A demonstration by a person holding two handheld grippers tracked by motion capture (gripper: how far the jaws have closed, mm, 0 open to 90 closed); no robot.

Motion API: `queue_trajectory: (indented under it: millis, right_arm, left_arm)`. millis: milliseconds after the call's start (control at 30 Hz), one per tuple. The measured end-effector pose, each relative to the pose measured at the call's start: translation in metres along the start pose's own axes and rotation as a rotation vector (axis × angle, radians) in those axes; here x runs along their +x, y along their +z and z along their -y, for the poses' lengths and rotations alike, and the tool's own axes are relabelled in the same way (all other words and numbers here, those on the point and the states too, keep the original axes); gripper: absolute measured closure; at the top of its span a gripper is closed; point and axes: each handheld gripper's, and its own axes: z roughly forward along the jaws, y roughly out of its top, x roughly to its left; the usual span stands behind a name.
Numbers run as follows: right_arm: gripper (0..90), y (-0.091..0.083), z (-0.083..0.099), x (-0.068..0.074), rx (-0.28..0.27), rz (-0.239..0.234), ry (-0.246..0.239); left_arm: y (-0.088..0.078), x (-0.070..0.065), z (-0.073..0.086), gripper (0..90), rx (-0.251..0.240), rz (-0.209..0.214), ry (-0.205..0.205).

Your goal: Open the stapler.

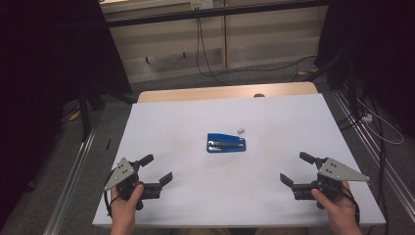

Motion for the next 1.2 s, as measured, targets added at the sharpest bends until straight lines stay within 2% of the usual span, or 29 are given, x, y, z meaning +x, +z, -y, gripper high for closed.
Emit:
queue_trajectory:
  millis: [333,400,500,600,733,1200]
  right_arm:
    - [1.7,0.001,-0.001,0.001,0.003,0.000,-0.009]
    - [1.7,0.001,-0.001,0.001,0.003,0.000,-0.010]
    - [1.7,0.001,0.000,0.000,0.003,0.003,-0.001]
    - [1.7,0.003,0.001,-0.001,0.009,0.012,0.012]
    - [1.2,0.001,0.001,-0.003,0.003,0.026,0.007]
    - [1.5,0.002,0.001,-0.002,0.007,0.022,-0.001]
  left_arm:
    - [0.002,-0.003,-0.004,2.7,0.003,0.010,0.027]
    - [0.003,-0.003,-0.005,2.6,0.001,0.013,0.020]
    - [0.006,-0.004,-0.007,2.6,0.002,0.018,0.021]
    - [0.011,-0.005,-0.010,2.6,0.013,0.028,0.041]
    - [0.021,-0.009,-0.017,2.5,0.008,0.055,0.048]
    - [0.057,-0.013,-0.023,2.2,0.026,0.084,0.043]
